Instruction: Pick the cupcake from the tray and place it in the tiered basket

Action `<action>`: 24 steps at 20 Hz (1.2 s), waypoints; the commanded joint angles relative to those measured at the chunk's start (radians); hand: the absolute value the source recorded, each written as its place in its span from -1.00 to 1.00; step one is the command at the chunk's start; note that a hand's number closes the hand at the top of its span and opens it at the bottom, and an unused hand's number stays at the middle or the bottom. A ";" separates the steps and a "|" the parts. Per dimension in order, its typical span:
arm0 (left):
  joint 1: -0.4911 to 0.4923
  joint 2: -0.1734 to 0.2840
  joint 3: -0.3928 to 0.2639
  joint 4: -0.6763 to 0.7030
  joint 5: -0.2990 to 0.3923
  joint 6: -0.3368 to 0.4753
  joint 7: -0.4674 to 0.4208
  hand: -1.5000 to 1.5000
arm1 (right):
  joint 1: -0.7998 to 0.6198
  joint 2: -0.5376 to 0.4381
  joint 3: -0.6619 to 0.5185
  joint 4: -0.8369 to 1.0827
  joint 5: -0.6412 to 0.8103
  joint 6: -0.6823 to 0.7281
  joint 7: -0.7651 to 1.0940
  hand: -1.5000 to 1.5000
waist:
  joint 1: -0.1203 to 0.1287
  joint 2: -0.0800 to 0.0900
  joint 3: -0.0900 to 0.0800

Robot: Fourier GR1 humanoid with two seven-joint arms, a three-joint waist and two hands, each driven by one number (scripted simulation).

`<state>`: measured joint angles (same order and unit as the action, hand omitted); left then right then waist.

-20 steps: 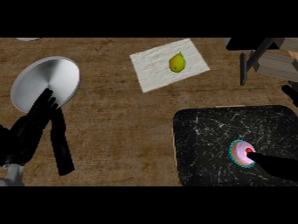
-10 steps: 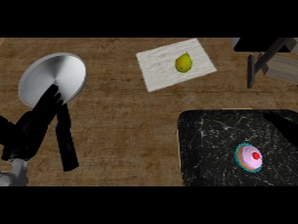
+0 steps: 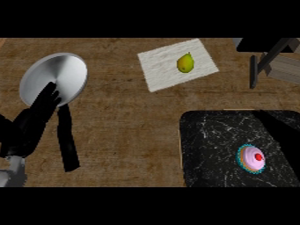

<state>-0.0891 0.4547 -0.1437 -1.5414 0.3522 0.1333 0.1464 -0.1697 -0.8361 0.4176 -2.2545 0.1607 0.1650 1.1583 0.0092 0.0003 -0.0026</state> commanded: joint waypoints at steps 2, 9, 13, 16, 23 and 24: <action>0.025 0.003 0.008 -0.031 0.001 -0.010 0.028 0.00 | 0.024 0.028 0.033 0.067 0.057 0.022 0.144 -1.00 | -0.004 -0.001 0.002; 0.009 -0.033 0.022 0.021 -0.037 -0.027 -0.011 0.00 | 0.043 0.139 0.084 0.265 0.240 -0.021 -0.023 -1.00 | -0.006 0.001 0.003; 0.017 -0.078 -0.001 0.006 -0.085 0.008 0.001 0.00 | 0.048 0.164 0.079 0.212 0.319 0.010 0.038 -1.00 | -0.009 -0.001 0.002; -0.003 -0.074 0.037 0.029 -0.056 -0.023 0.020 0.00 | 0.123 0.192 0.137 0.185 0.433 -0.027 0.025 -1.00 | -0.015 -0.002 0.002; 0.052 -0.090 0.045 -0.027 -0.088 -0.032 0.012 0.00 | 0.134 0.204 0.071 0.281 0.346 0.113 -0.036 1.00 | -0.008 0.000 0.002; 0.025 -0.086 0.057 0.005 -0.089 -0.049 -0.001 0.00 | 0.166 0.225 0.043 0.315 0.312 0.072 -0.102 1.00 | -0.012 0.000 0.002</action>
<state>-0.0438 0.3814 -0.0963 -1.5672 0.2797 0.0895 0.1571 -0.0328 -0.6460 0.4719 -1.9736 0.5194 0.1862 1.0312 0.0003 -0.0004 -0.0004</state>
